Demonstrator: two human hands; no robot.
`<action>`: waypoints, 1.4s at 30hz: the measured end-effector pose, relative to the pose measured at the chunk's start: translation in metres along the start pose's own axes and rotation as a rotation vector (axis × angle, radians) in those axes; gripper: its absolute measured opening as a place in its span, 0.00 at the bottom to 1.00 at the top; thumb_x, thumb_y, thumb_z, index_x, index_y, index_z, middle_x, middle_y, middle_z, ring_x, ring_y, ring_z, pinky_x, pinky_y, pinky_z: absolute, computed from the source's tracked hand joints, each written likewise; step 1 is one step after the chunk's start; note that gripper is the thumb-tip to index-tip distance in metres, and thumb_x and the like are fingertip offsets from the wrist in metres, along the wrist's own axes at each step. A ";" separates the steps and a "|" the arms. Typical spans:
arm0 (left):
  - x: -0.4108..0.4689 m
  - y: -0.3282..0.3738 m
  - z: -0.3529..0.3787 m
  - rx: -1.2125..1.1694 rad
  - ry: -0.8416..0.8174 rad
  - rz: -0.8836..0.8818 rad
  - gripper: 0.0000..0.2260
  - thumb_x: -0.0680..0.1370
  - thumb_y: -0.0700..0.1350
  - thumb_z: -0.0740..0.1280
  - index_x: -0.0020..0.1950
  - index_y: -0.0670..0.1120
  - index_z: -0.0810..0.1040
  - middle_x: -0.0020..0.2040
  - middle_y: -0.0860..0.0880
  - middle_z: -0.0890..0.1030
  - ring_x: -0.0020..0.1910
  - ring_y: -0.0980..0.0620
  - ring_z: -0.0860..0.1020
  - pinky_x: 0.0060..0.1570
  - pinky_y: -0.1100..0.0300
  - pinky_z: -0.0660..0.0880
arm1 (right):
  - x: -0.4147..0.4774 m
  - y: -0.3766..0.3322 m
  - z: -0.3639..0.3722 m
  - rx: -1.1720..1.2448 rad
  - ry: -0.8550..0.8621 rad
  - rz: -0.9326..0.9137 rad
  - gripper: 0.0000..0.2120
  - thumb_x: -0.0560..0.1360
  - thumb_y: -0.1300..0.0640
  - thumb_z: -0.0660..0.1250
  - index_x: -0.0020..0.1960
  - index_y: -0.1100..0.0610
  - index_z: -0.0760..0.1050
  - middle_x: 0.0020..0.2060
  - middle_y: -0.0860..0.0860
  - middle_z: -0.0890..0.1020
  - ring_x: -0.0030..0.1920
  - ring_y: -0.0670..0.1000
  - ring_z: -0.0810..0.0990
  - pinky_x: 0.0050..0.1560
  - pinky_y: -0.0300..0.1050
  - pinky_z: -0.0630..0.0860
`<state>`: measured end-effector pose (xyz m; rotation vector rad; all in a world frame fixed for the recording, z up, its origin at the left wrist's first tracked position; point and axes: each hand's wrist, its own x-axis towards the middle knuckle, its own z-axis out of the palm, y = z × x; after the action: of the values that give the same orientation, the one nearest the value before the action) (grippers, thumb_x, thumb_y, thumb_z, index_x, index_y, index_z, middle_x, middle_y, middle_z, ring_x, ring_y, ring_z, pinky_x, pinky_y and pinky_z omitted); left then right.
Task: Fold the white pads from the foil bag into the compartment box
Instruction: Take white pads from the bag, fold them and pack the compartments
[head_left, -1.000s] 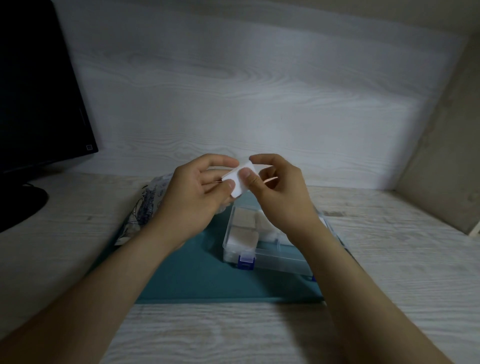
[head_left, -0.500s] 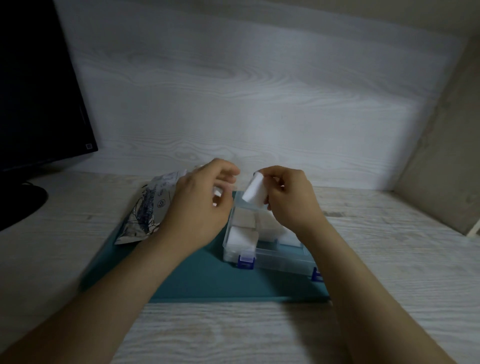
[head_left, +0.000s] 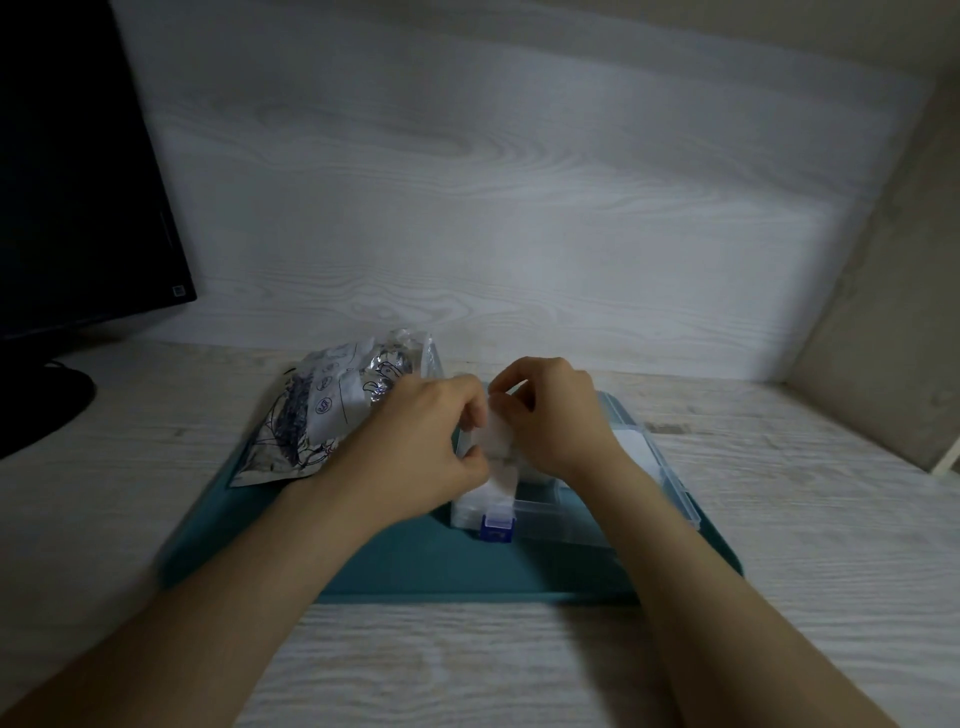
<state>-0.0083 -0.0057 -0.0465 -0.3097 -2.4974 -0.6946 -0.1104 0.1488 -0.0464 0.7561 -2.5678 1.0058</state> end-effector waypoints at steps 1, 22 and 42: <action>0.001 -0.001 0.001 0.004 0.017 0.009 0.08 0.72 0.43 0.74 0.48 0.51 0.80 0.39 0.59 0.81 0.37 0.68 0.78 0.50 0.55 0.80 | 0.000 -0.001 0.002 -0.024 -0.011 -0.008 0.05 0.80 0.57 0.70 0.48 0.50 0.82 0.37 0.49 0.84 0.40 0.49 0.80 0.42 0.40 0.74; 0.008 -0.045 -0.001 0.177 0.249 -0.370 0.37 0.76 0.65 0.64 0.78 0.46 0.65 0.76 0.43 0.71 0.74 0.40 0.70 0.73 0.37 0.66 | -0.009 -0.023 0.013 -0.315 0.022 -0.081 0.10 0.82 0.52 0.60 0.48 0.50 0.79 0.44 0.48 0.82 0.54 0.57 0.73 0.53 0.53 0.64; 0.003 -0.035 -0.015 -0.044 0.286 -0.459 0.21 0.75 0.55 0.56 0.65 0.48 0.72 0.57 0.42 0.83 0.52 0.38 0.78 0.56 0.44 0.76 | -0.008 -0.044 0.026 0.034 -0.009 -0.145 0.10 0.76 0.55 0.63 0.53 0.49 0.81 0.45 0.47 0.85 0.52 0.56 0.82 0.56 0.54 0.74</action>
<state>-0.0163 -0.0436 -0.0484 0.3398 -2.2913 -0.9000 -0.0813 0.1066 -0.0447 0.9425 -2.4687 1.0042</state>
